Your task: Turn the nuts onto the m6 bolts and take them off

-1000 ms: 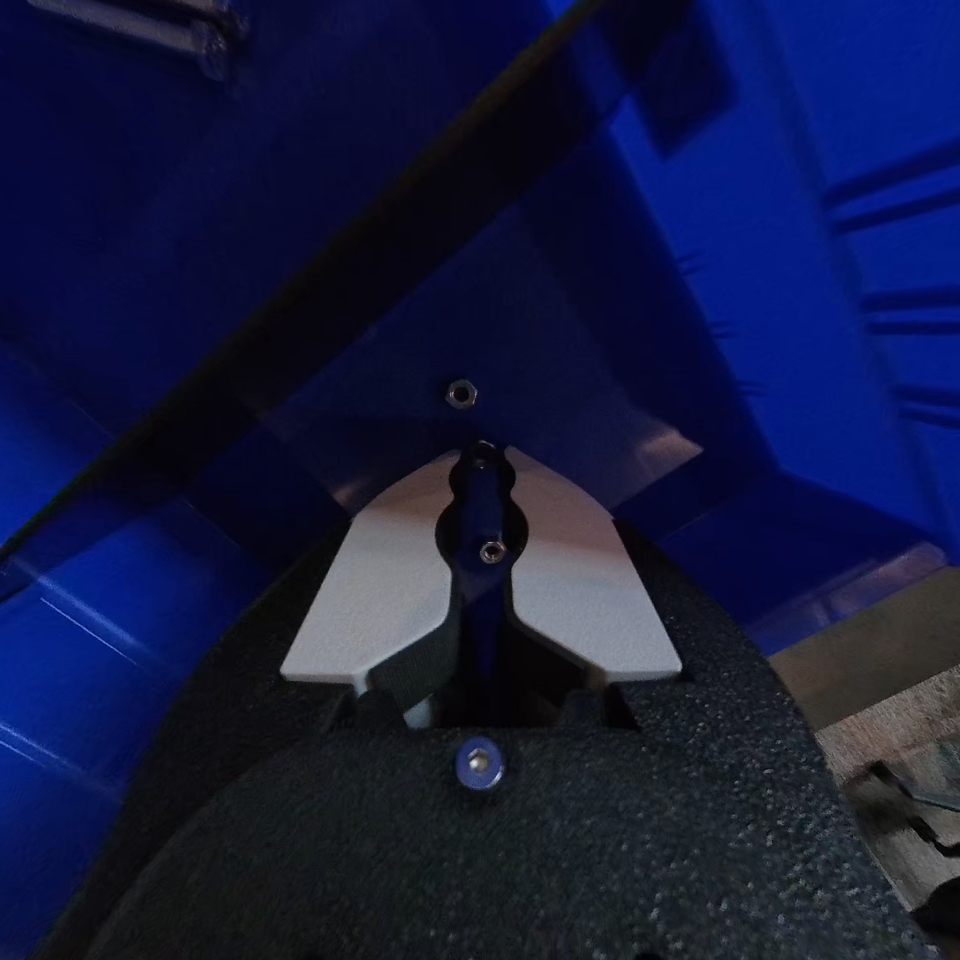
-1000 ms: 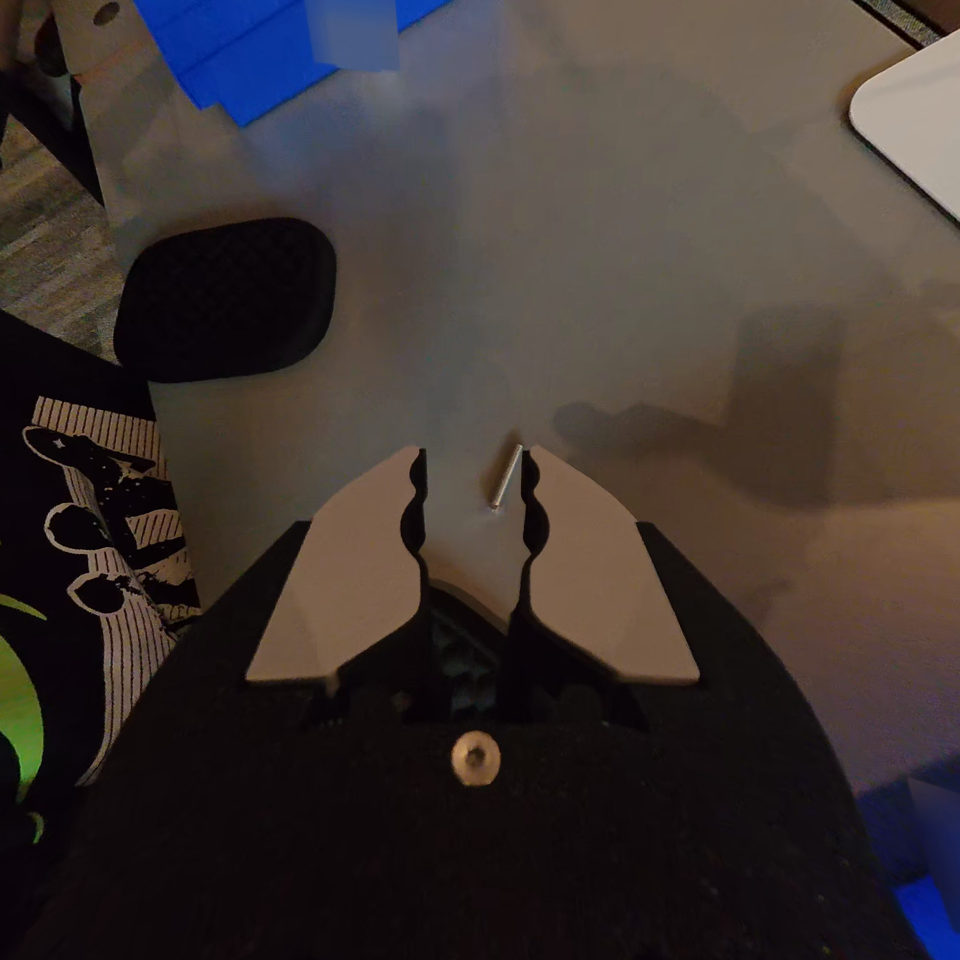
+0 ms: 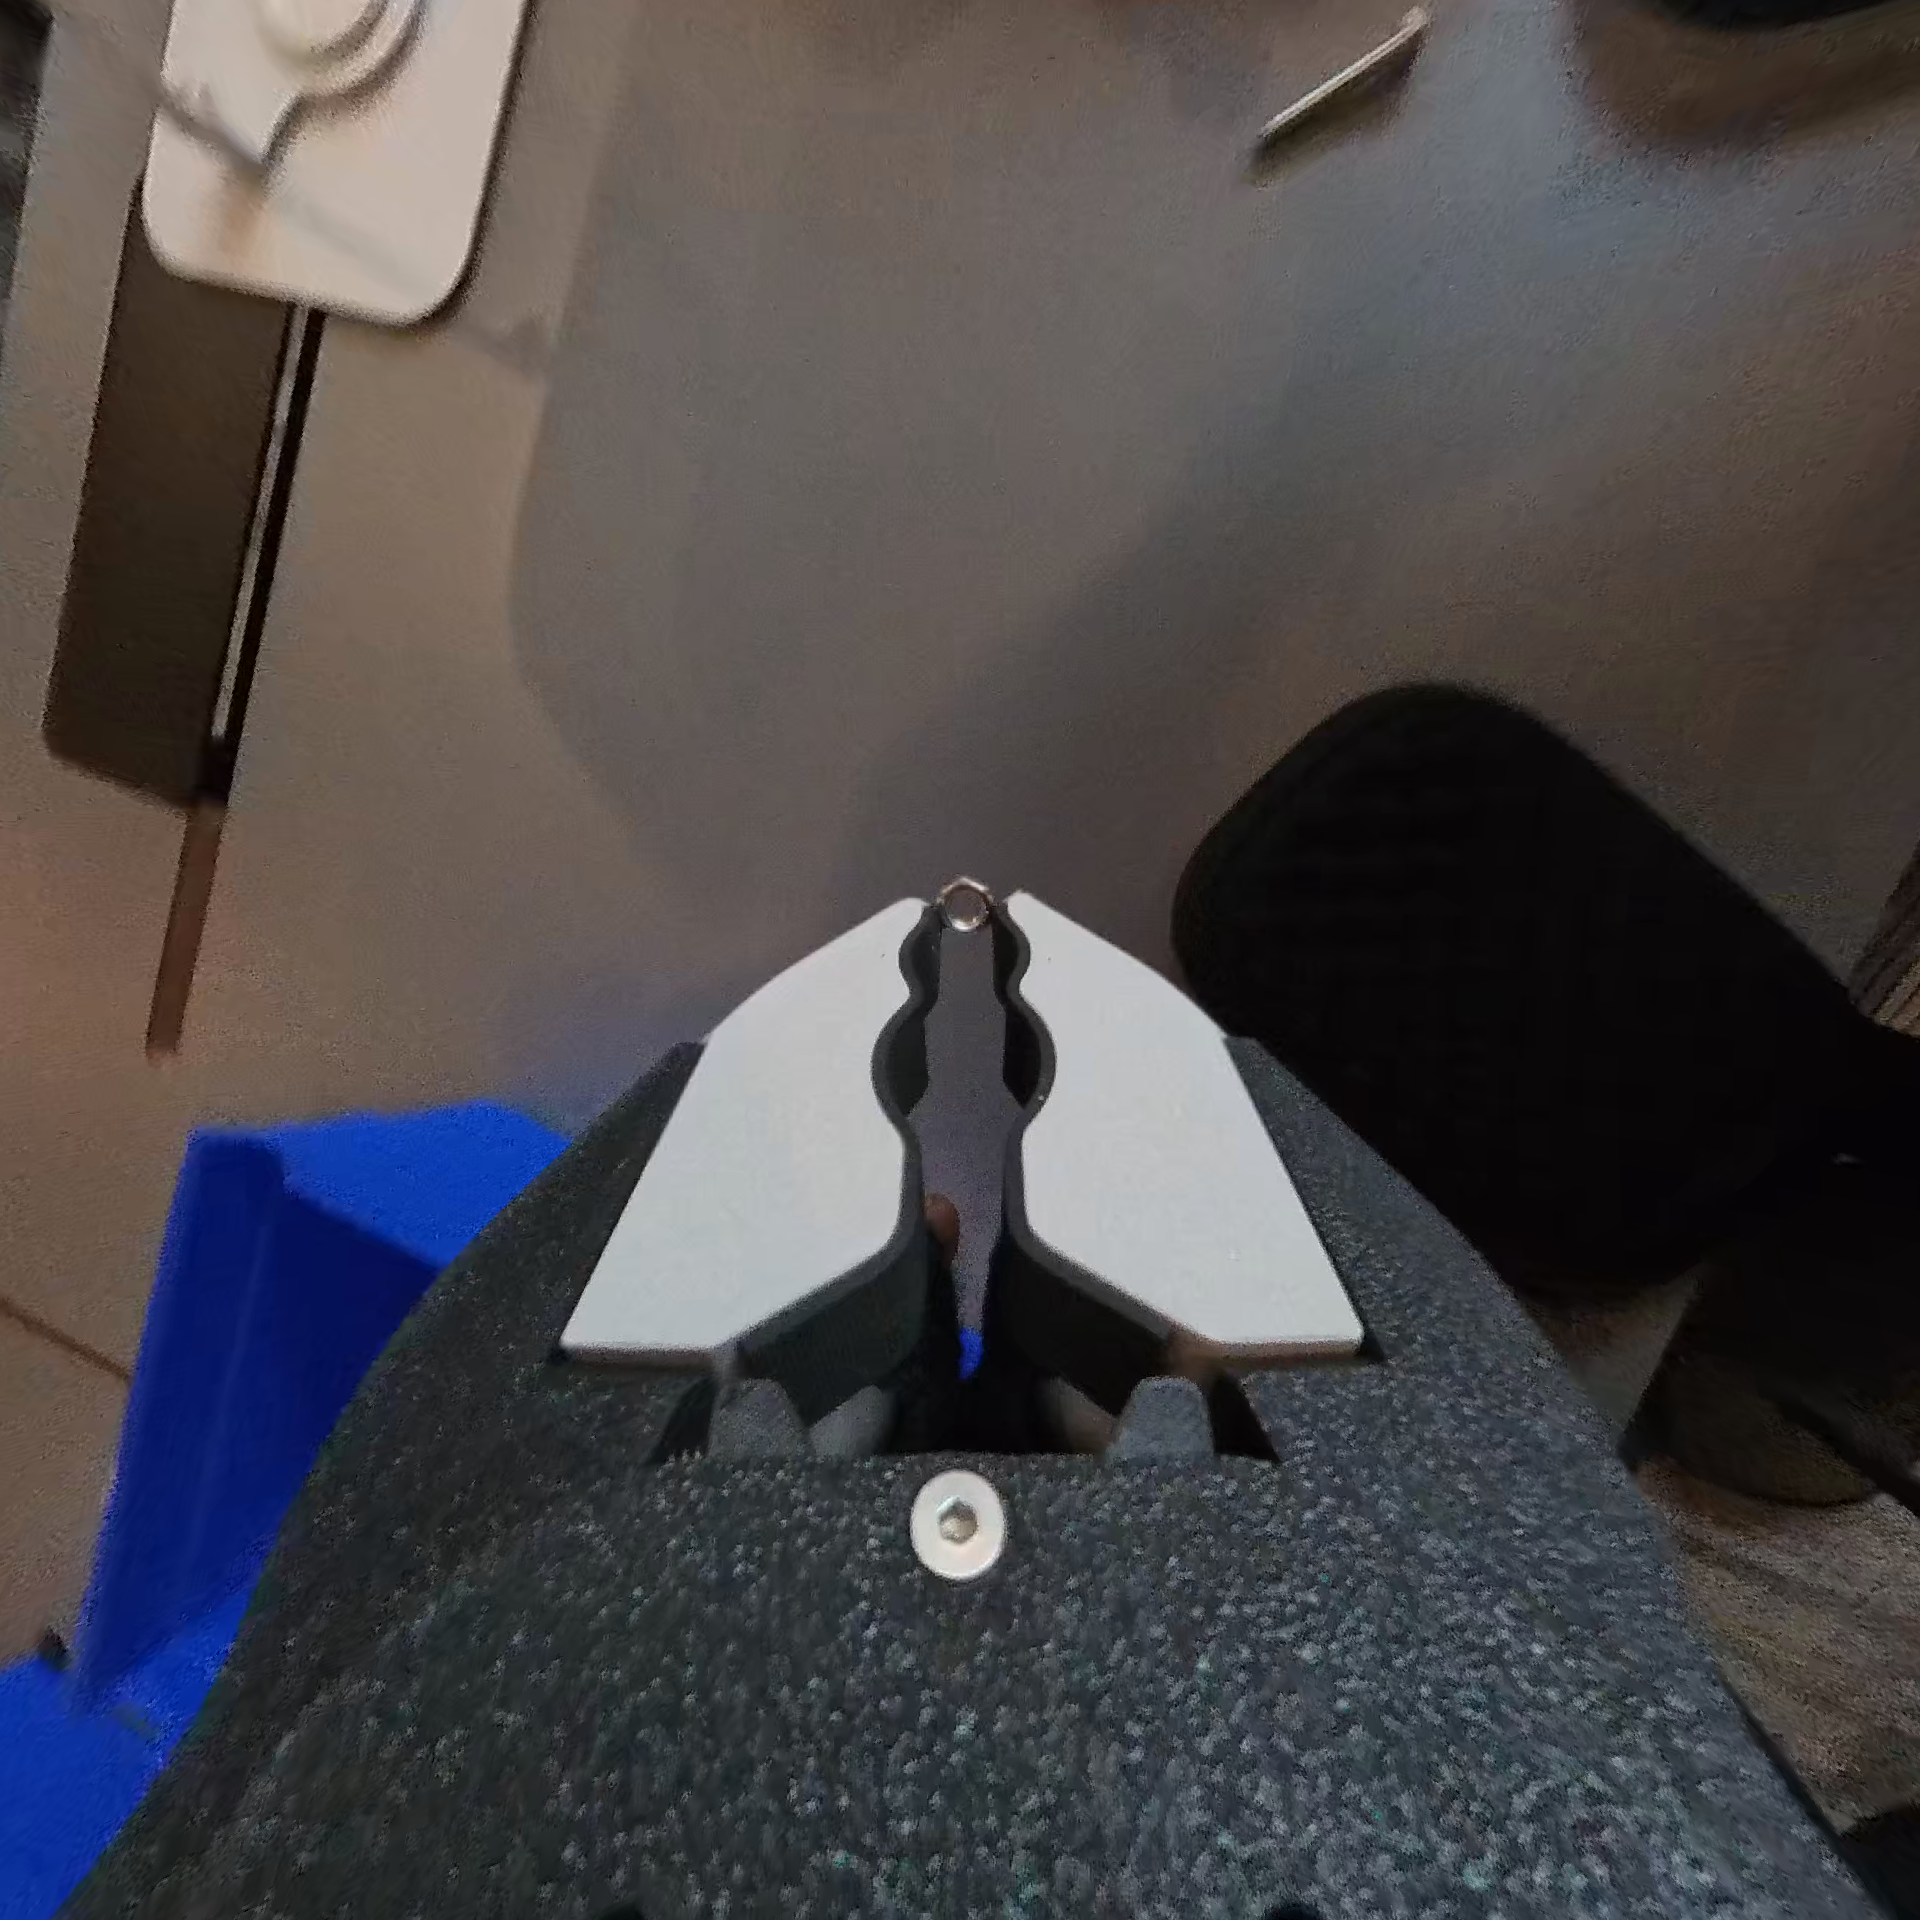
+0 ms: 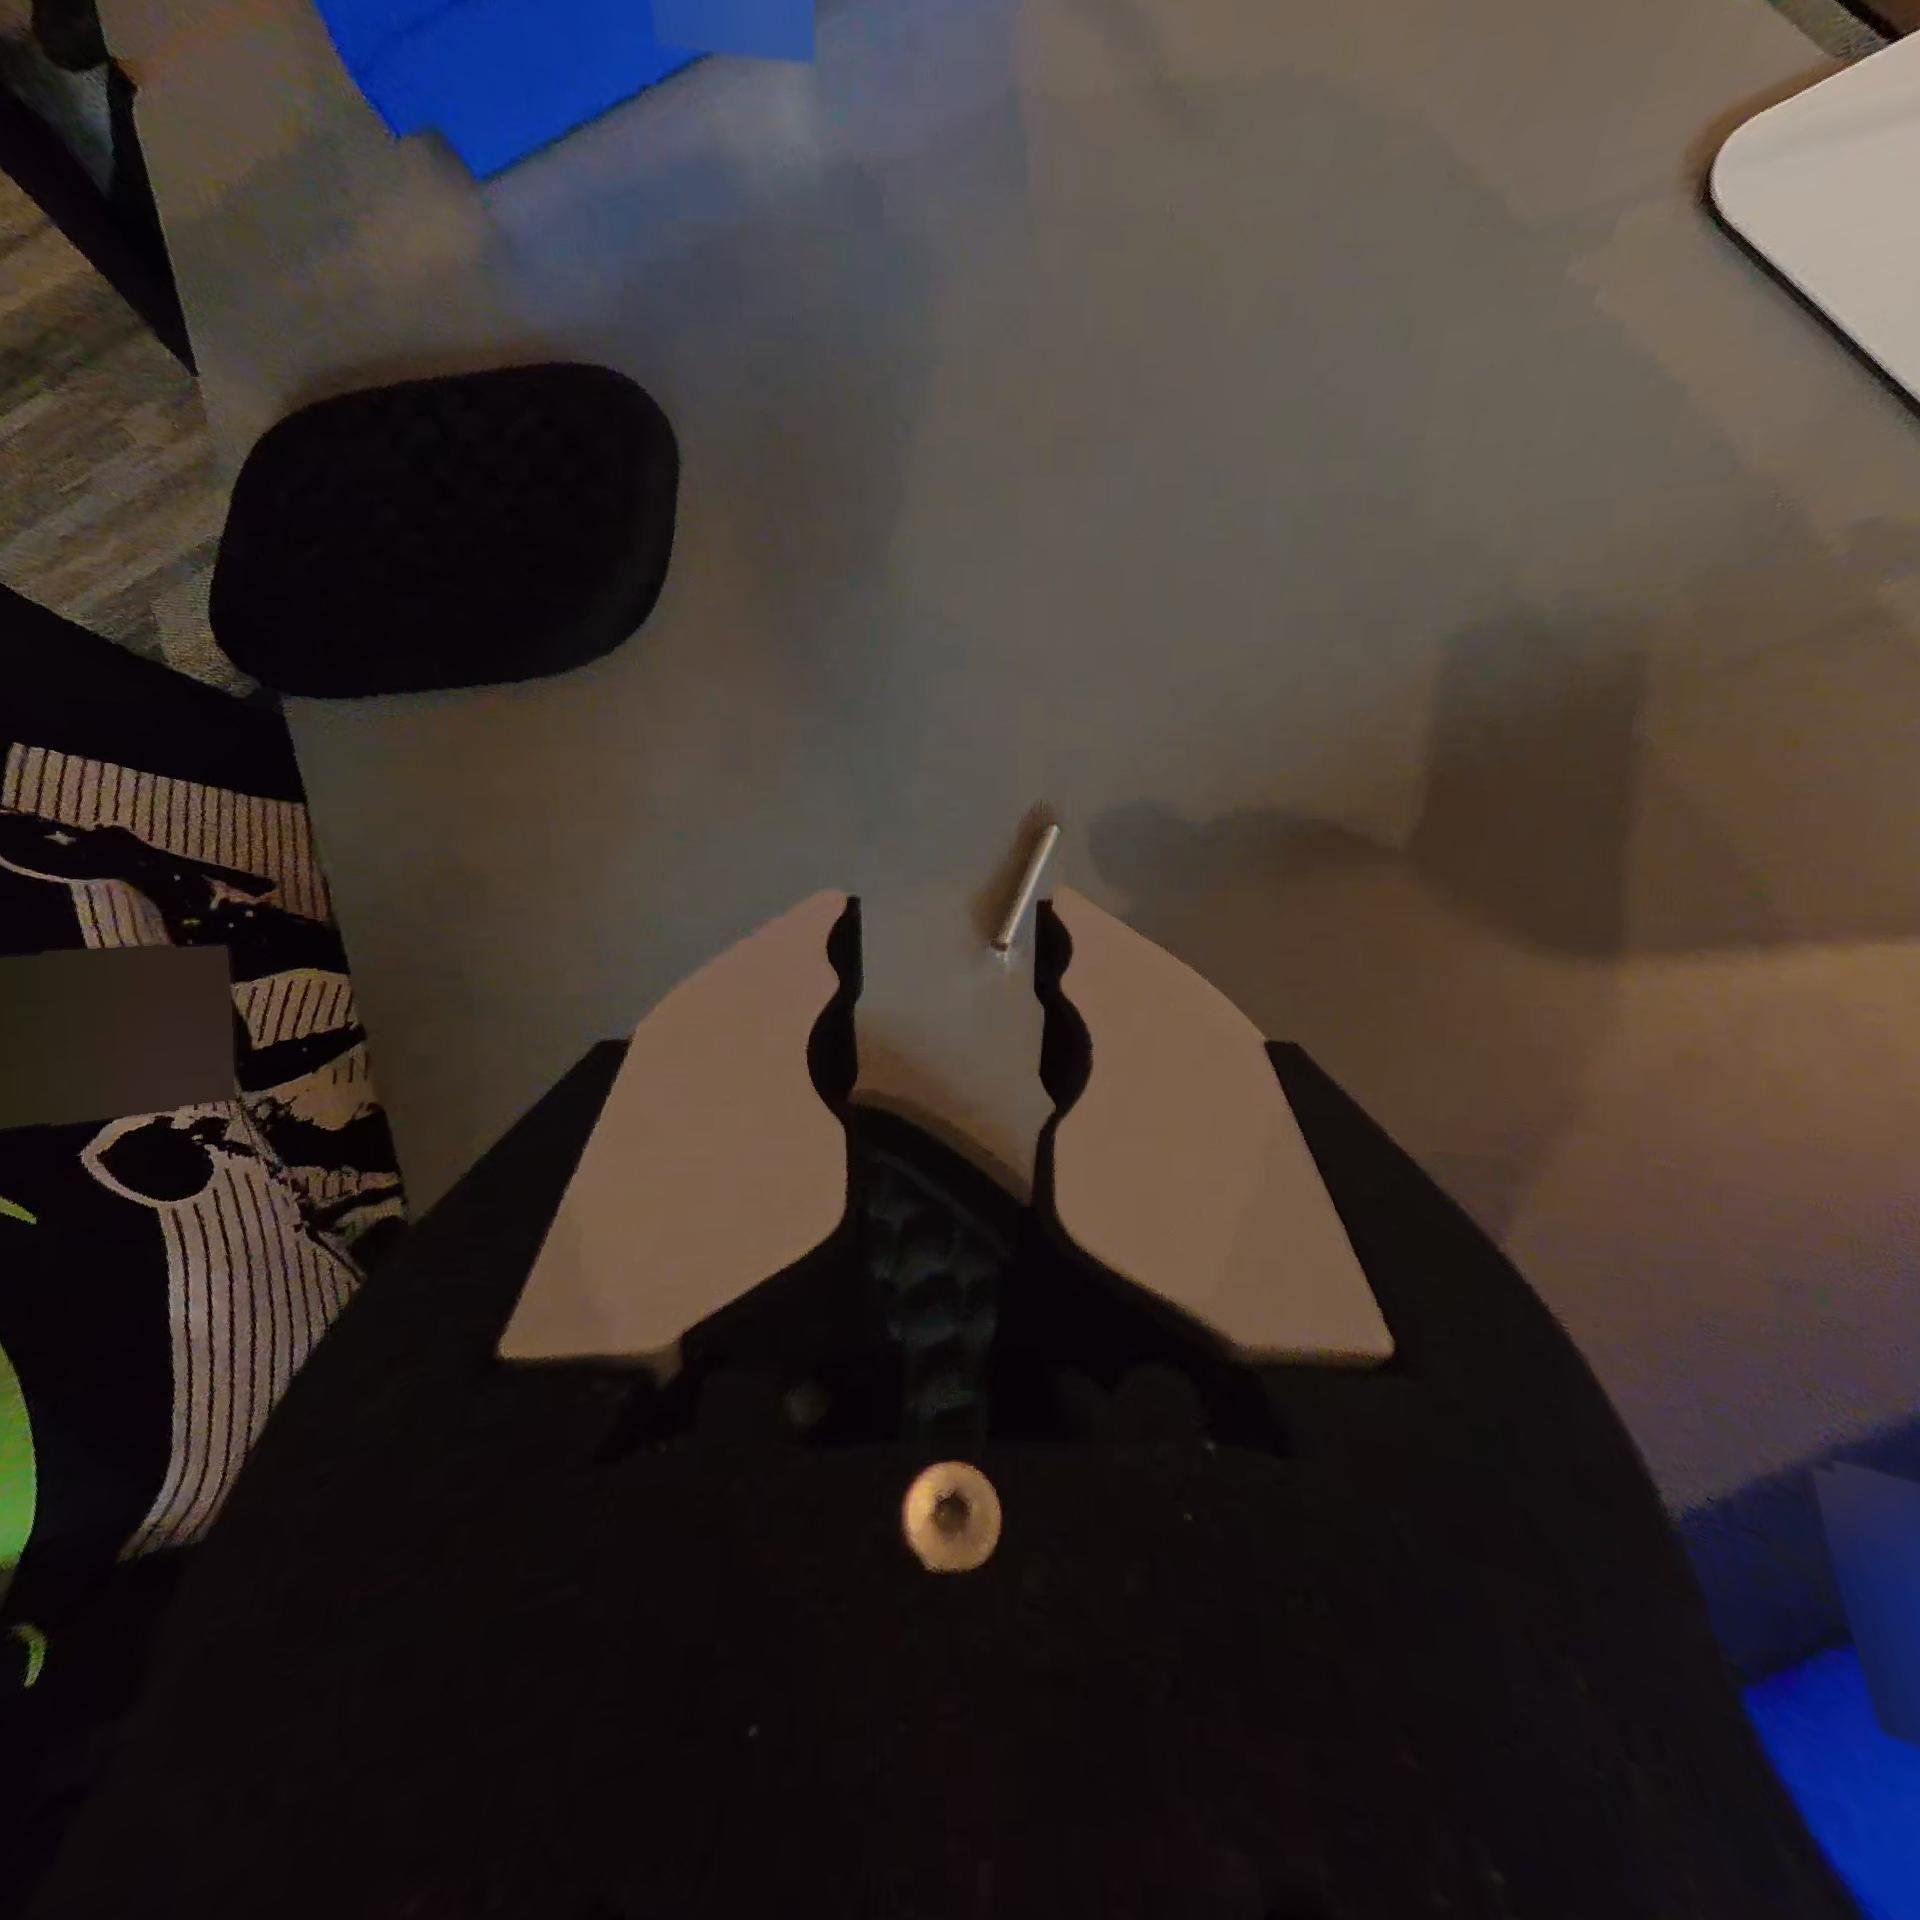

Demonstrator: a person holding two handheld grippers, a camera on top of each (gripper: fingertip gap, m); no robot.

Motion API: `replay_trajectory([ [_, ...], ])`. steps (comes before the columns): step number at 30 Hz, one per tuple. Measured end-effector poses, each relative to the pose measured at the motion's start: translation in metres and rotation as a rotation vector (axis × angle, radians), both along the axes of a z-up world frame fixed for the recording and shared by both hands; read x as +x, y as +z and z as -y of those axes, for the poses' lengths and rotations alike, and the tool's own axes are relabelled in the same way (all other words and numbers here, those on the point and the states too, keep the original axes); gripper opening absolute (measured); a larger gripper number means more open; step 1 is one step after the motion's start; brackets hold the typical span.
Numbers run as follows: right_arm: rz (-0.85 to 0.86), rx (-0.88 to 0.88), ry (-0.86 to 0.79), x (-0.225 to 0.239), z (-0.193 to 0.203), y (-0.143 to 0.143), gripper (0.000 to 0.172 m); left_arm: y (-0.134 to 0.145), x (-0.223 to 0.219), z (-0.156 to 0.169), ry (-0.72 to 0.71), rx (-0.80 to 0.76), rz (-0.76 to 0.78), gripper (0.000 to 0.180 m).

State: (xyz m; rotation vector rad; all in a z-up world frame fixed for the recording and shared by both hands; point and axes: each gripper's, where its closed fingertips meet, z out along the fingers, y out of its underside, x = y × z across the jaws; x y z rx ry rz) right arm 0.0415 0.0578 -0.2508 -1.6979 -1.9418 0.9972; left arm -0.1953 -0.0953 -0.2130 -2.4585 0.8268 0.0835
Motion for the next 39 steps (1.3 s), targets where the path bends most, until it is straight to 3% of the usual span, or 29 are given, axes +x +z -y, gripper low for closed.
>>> replay_trajectory([
  [8, -0.01, 0.005, -0.026, 0.023, -0.006, -0.003, 0.03, -0.038, 0.116, -0.064, -0.256, -0.057, -0.015, 0.009],
  [14, -0.011, 0.0, -0.03, 0.035, -0.008, -0.007, 0.03, -0.08, 0.168, -0.089, -0.335, -0.146, -0.034, 0.009],
  [22, -0.009, -0.011, -0.022, 0.041, -0.008, -0.014, 0.03, -0.118, 0.191, -0.104, -0.344, -0.221, -0.079, 0.009],
  [39, 0.008, -0.011, -0.031, 0.04, -0.01, -0.018, 0.03, -0.136, 0.197, -0.108, -0.335, -0.238, -0.088, 0.01],
])
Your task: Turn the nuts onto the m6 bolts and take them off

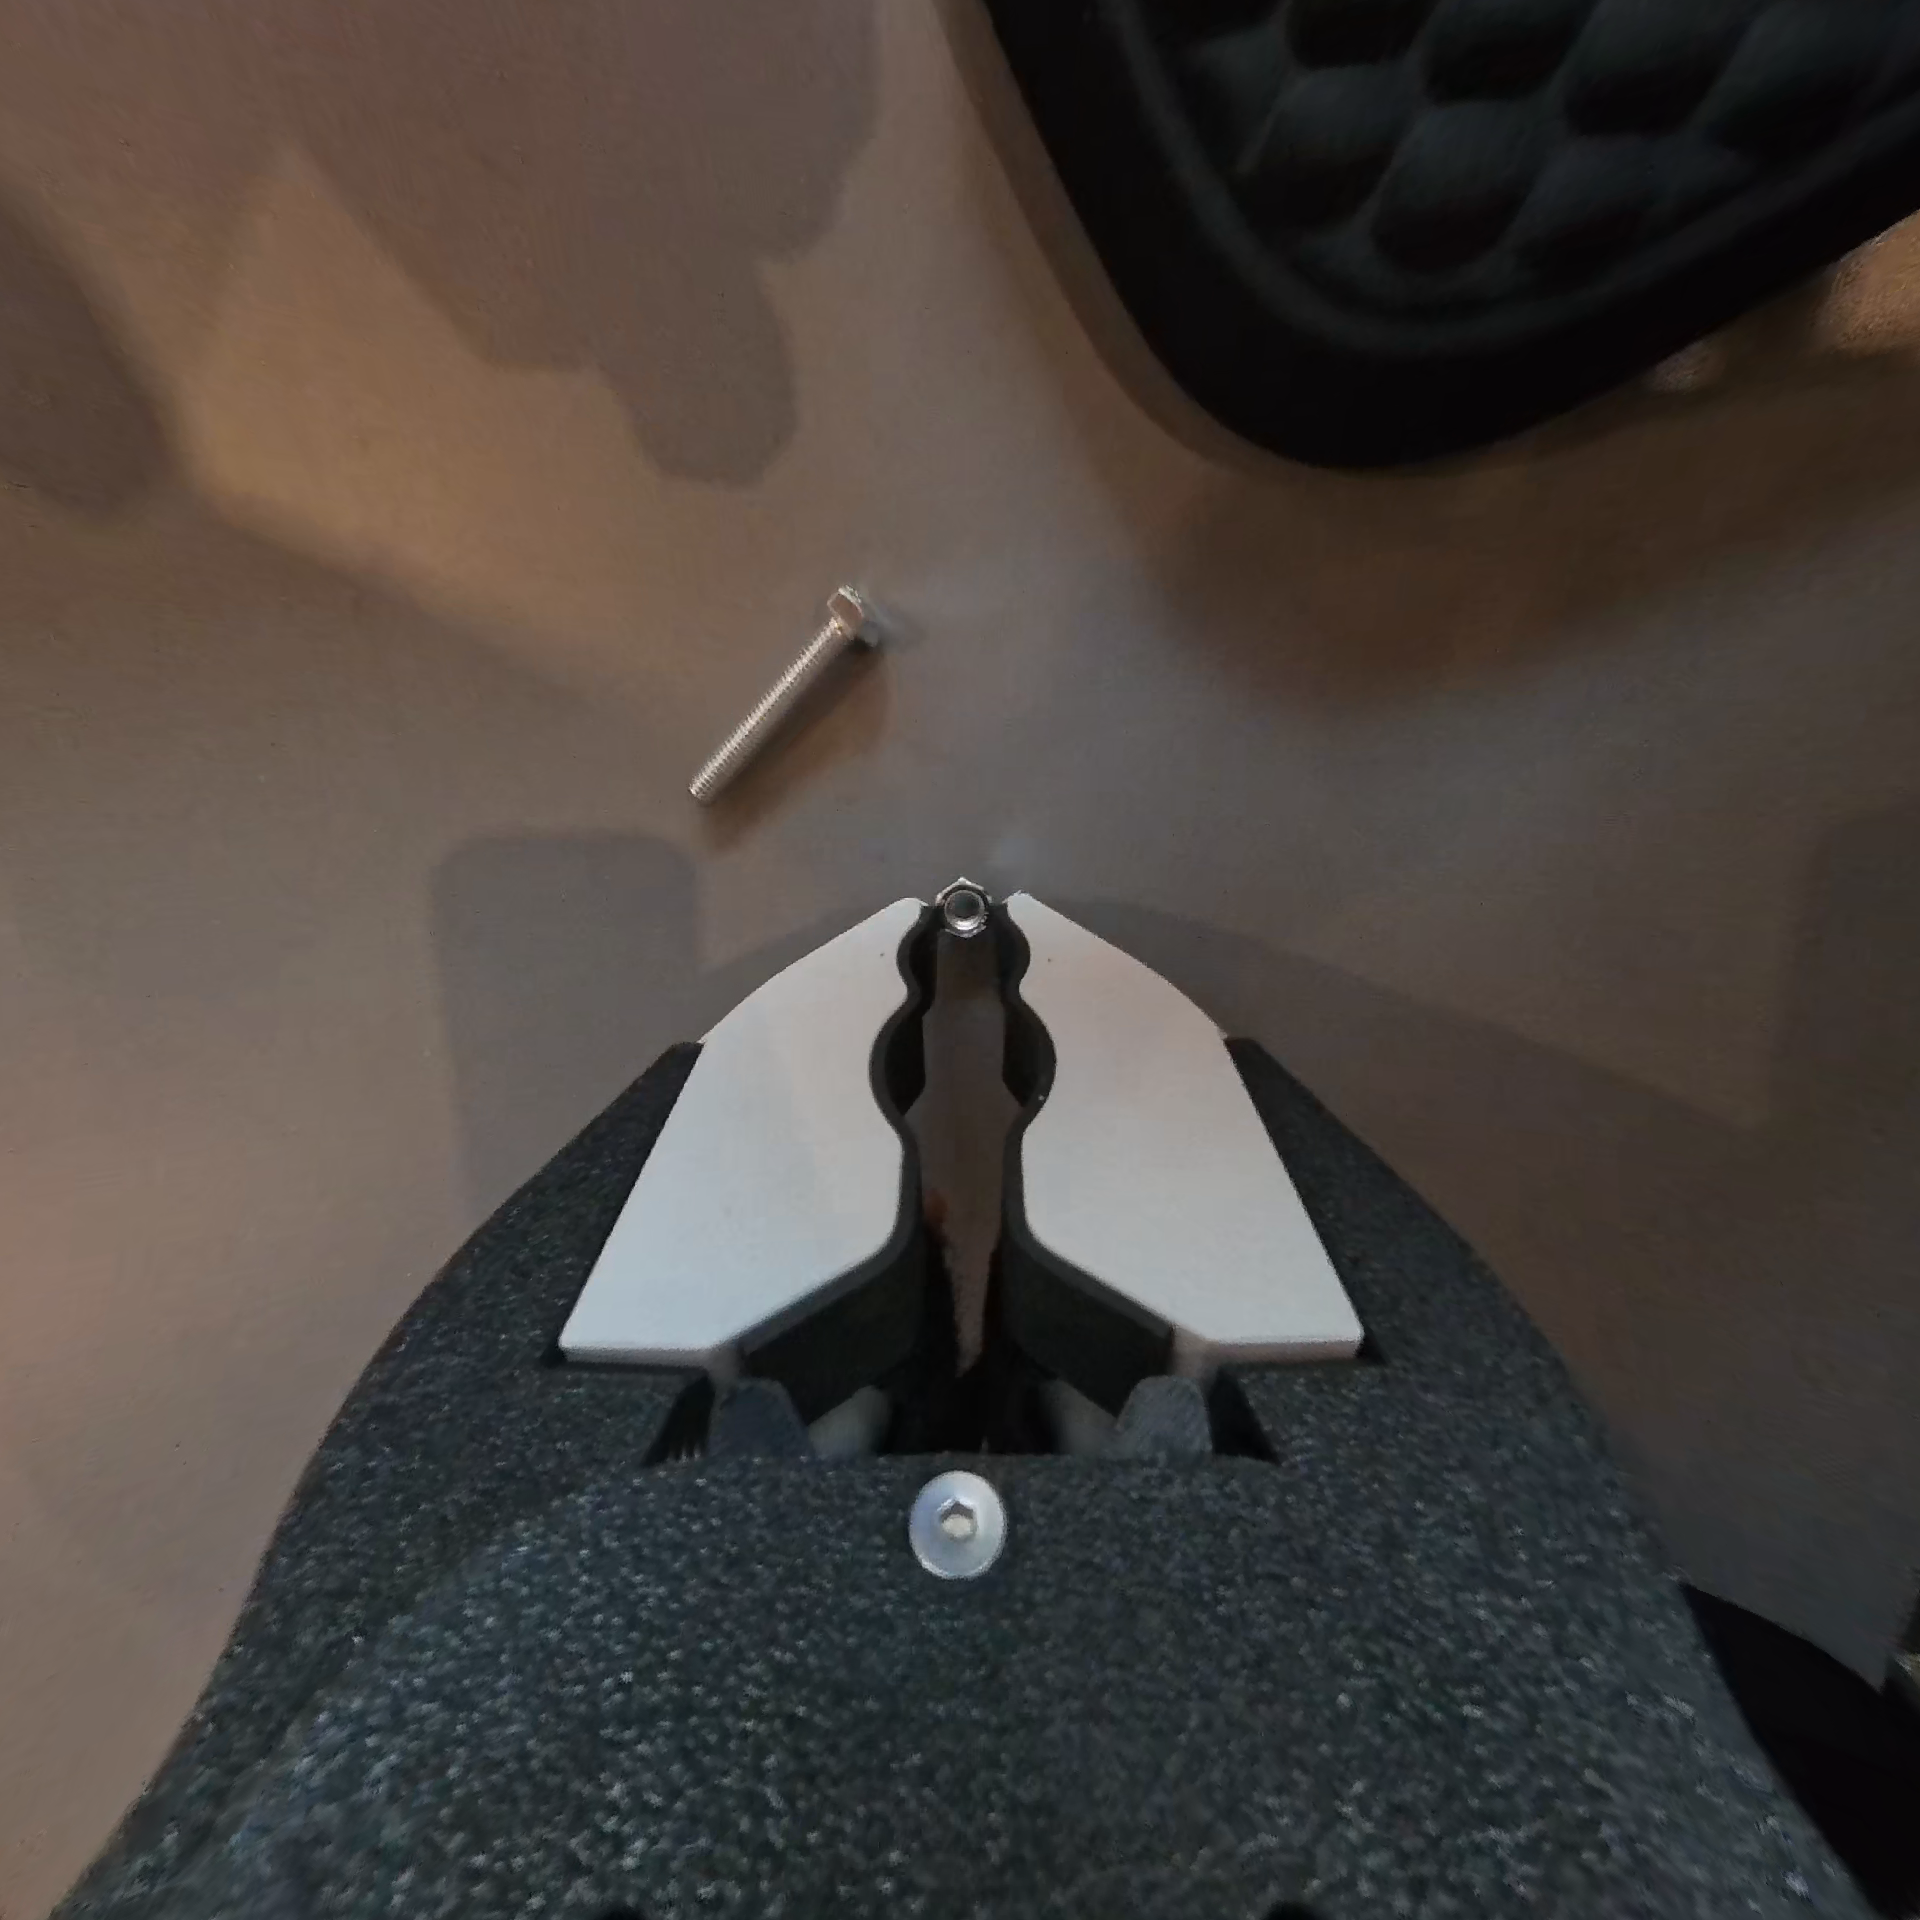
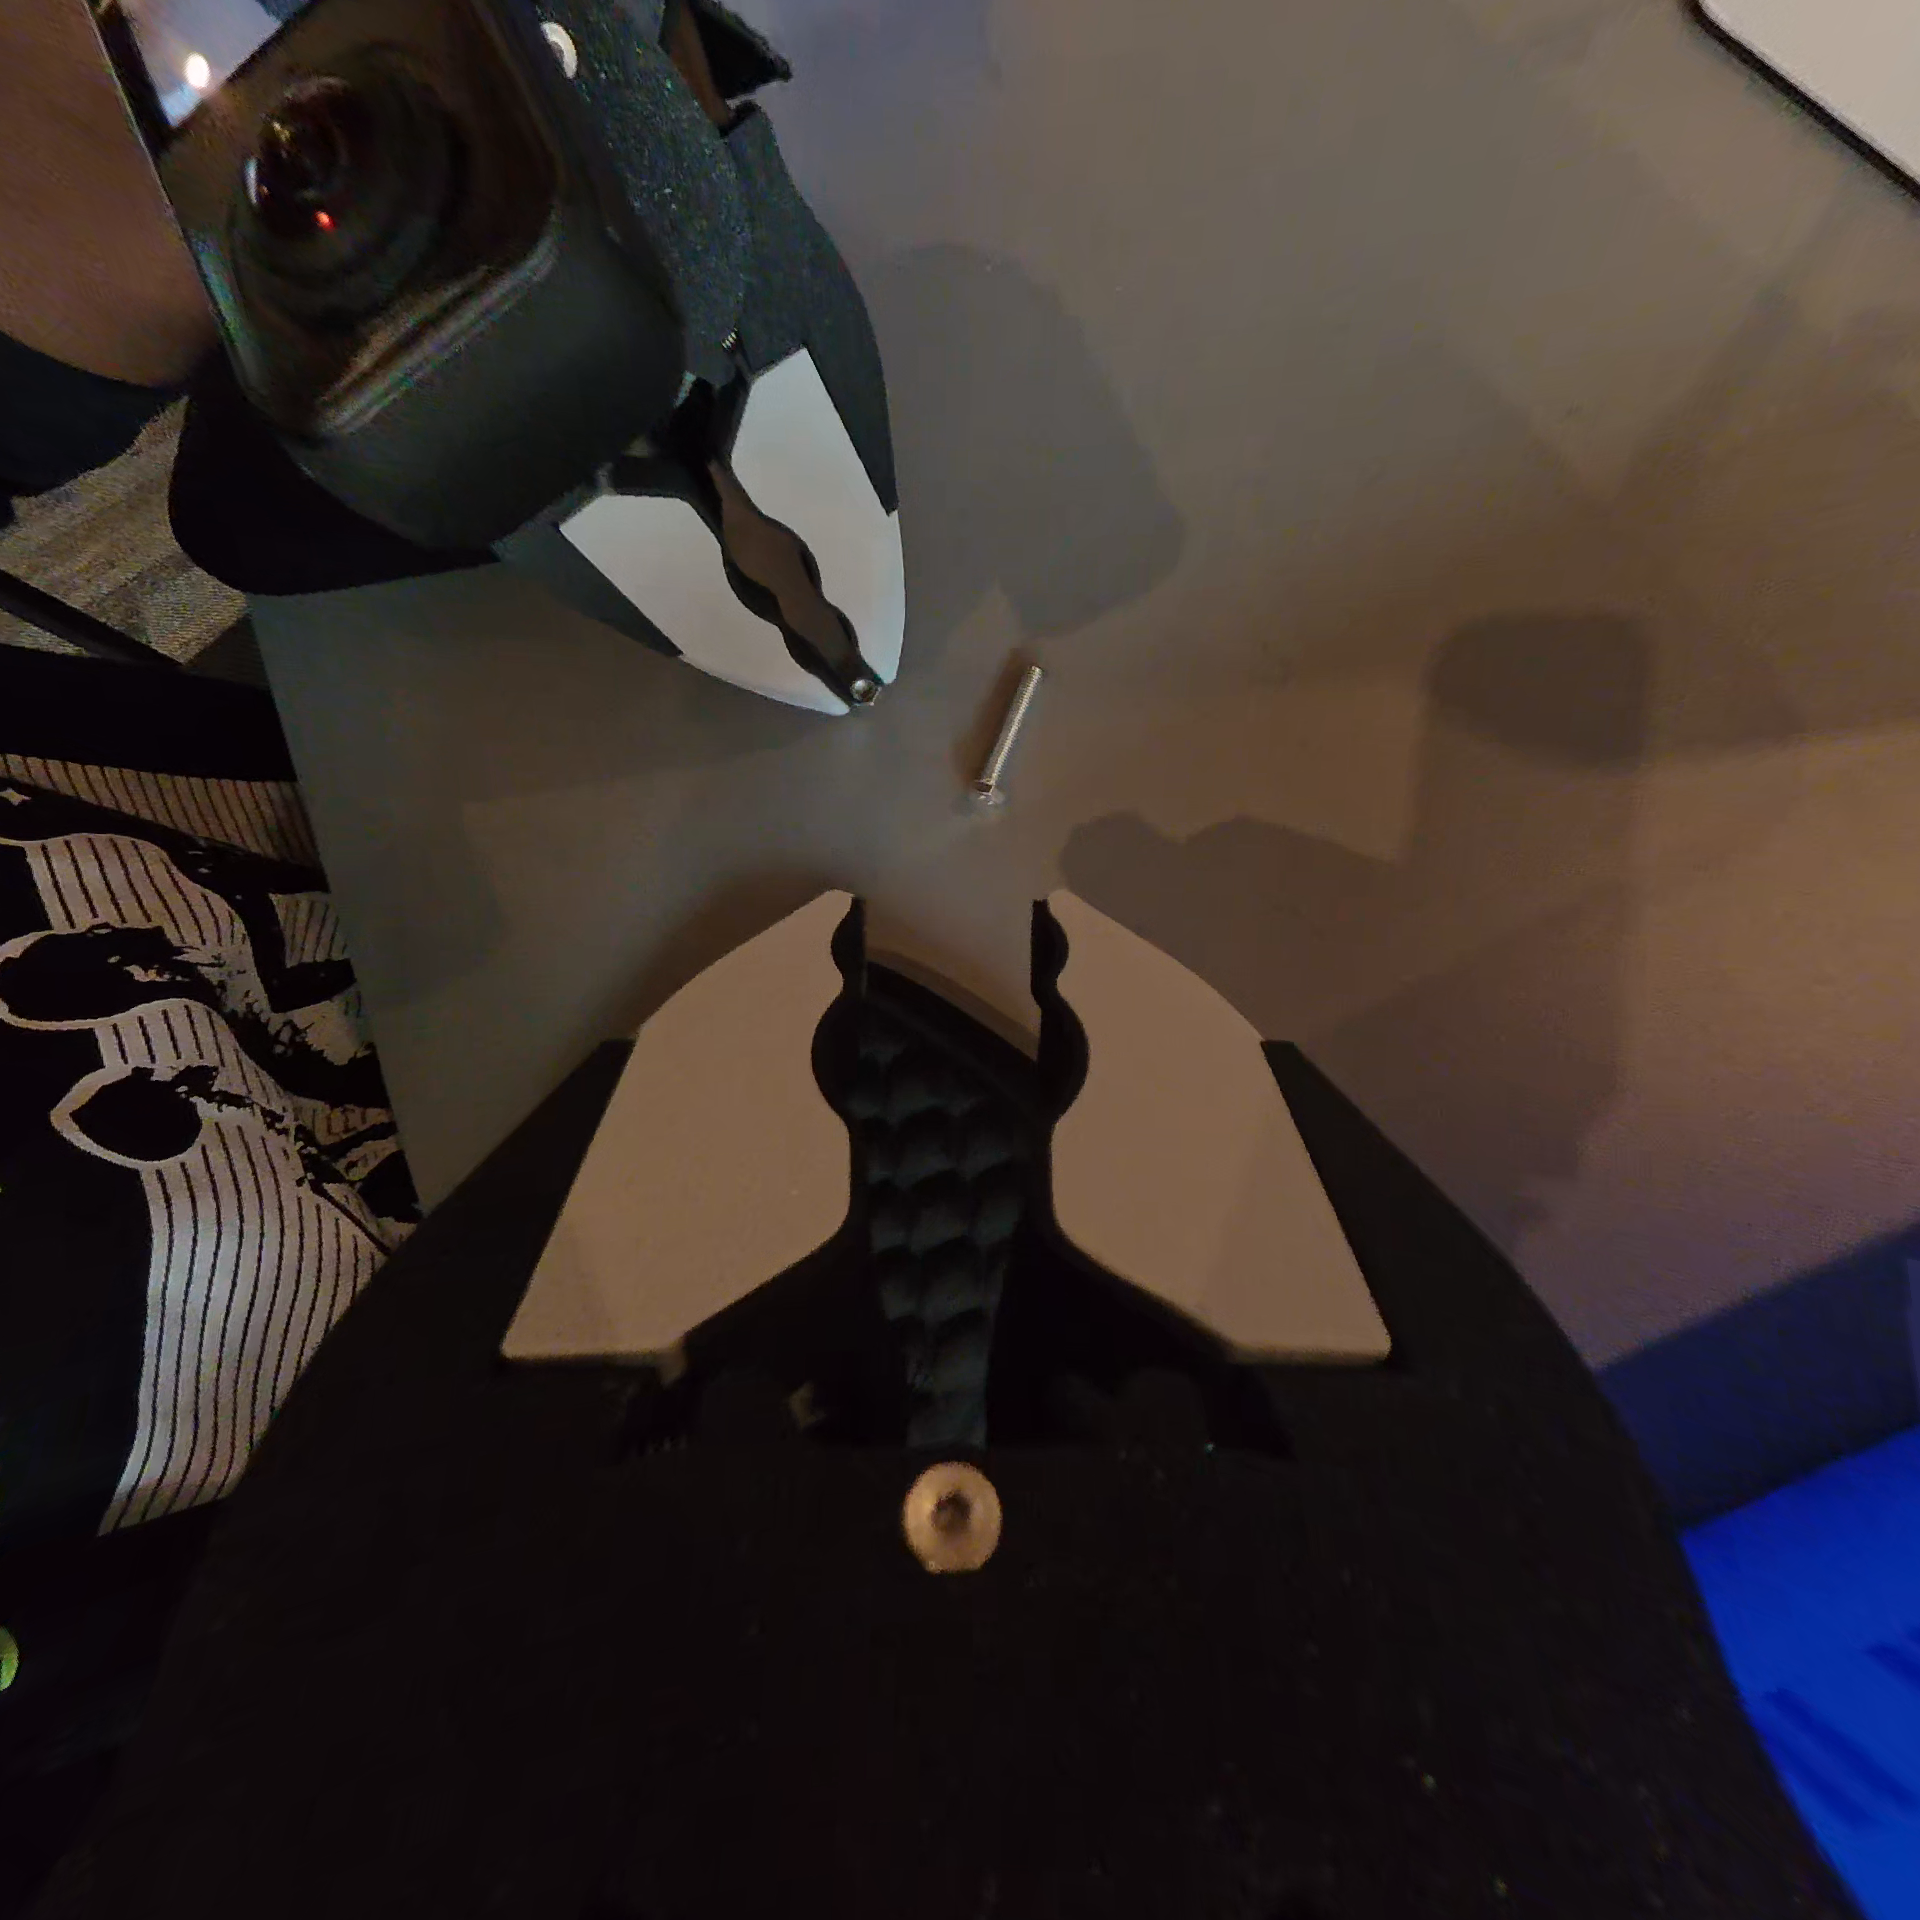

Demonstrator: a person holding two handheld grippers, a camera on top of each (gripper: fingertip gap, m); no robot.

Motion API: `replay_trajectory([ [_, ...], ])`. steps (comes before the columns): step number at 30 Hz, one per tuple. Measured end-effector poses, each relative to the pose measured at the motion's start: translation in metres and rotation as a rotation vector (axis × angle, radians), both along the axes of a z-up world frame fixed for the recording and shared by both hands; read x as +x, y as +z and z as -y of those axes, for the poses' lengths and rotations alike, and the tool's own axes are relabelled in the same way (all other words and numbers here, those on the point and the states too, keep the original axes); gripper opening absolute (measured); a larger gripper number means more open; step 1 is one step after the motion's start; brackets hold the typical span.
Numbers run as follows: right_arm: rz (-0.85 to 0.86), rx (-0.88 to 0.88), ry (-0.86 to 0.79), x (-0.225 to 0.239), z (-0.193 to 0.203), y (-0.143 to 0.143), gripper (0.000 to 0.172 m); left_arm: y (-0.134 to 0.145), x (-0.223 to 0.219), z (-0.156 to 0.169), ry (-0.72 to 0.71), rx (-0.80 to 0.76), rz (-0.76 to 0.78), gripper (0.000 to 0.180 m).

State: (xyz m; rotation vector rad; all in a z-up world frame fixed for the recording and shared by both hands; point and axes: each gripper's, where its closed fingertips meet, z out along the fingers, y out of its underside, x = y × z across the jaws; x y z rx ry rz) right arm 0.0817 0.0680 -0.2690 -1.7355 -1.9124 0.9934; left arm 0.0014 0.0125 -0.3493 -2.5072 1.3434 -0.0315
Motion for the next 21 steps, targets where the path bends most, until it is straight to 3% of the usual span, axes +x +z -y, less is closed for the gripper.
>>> replay_trajectory([
  [13, 0.008, -0.001, 0.002, -0.005, 0.001, -0.001, 0.03, 0.017, 0.001, 0.001, 0.027, 0.084, 0.089, 0.054],
  [17, 0.008, 0.001, 0.011, -0.009, 0.003, 0.001, 0.03, 0.052, -0.008, -0.007, 0.103, 0.255, 0.266, 0.059],
  [21, 0.022, 0.007, 0.045, -0.017, 0.008, 0.002, 0.03, 0.102, -0.025, -0.013, 0.192, 0.472, 0.568, 0.071],
])
